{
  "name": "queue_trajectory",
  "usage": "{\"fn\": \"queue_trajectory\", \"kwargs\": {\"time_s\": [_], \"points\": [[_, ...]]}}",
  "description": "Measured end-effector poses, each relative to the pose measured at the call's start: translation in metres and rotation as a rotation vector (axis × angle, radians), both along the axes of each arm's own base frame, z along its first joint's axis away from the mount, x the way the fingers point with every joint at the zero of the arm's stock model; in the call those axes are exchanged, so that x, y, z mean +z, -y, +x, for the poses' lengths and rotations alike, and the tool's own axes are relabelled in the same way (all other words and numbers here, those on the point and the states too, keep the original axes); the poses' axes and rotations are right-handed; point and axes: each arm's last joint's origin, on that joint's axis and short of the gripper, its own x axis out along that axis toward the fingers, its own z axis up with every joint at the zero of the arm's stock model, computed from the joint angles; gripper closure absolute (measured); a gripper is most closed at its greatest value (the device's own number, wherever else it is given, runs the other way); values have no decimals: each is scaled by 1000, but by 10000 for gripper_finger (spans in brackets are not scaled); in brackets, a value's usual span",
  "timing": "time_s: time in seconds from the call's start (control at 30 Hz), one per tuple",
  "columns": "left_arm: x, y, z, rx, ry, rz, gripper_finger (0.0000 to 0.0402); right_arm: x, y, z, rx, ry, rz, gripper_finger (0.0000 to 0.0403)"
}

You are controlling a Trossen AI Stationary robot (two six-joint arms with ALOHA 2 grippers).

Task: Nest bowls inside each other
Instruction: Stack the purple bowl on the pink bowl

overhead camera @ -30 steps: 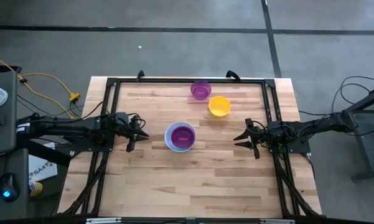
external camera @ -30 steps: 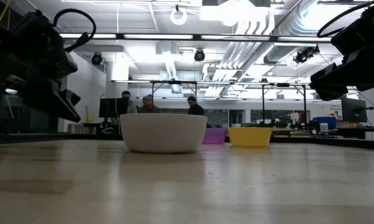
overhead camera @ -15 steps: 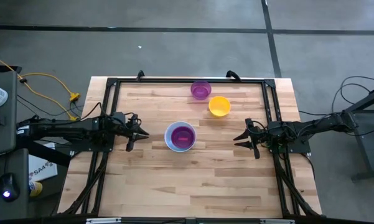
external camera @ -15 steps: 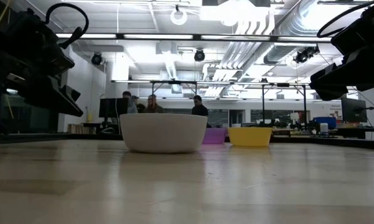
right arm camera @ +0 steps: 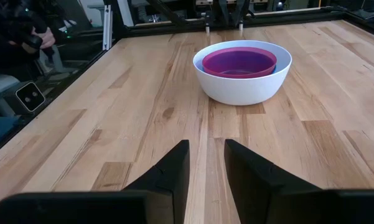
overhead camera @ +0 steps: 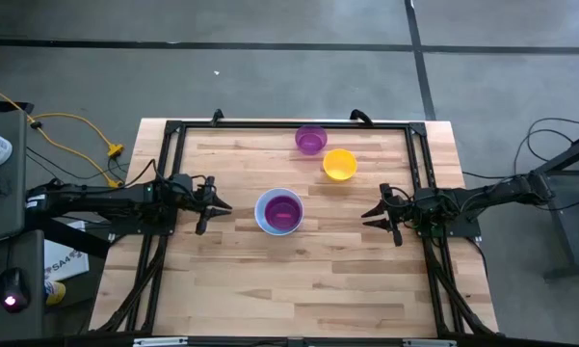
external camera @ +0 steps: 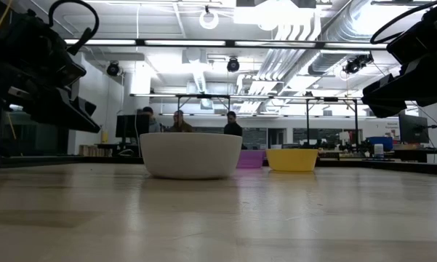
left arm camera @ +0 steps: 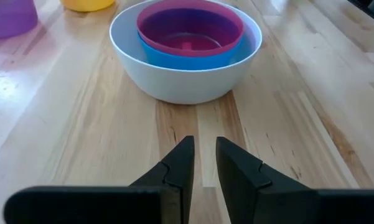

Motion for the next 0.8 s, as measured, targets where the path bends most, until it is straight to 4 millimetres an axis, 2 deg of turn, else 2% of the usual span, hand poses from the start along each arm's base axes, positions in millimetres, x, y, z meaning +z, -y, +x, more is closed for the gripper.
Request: {"fn": "queue_trajectory", "kwargs": {"time_s": [0.23, 0.43, 0.8], "points": [[-6, -1, 1, 17, -56, 18, 334, 0, 0, 0, 0, 0, 0, 308], [-5, -4, 1, 103, -92, 47, 334, 0, 0, 0, 0, -1, 0, 308], [-1, -4, -1, 149, -58, 43, 334, 0, 0, 0, 0, 0, 0, 308]]}}
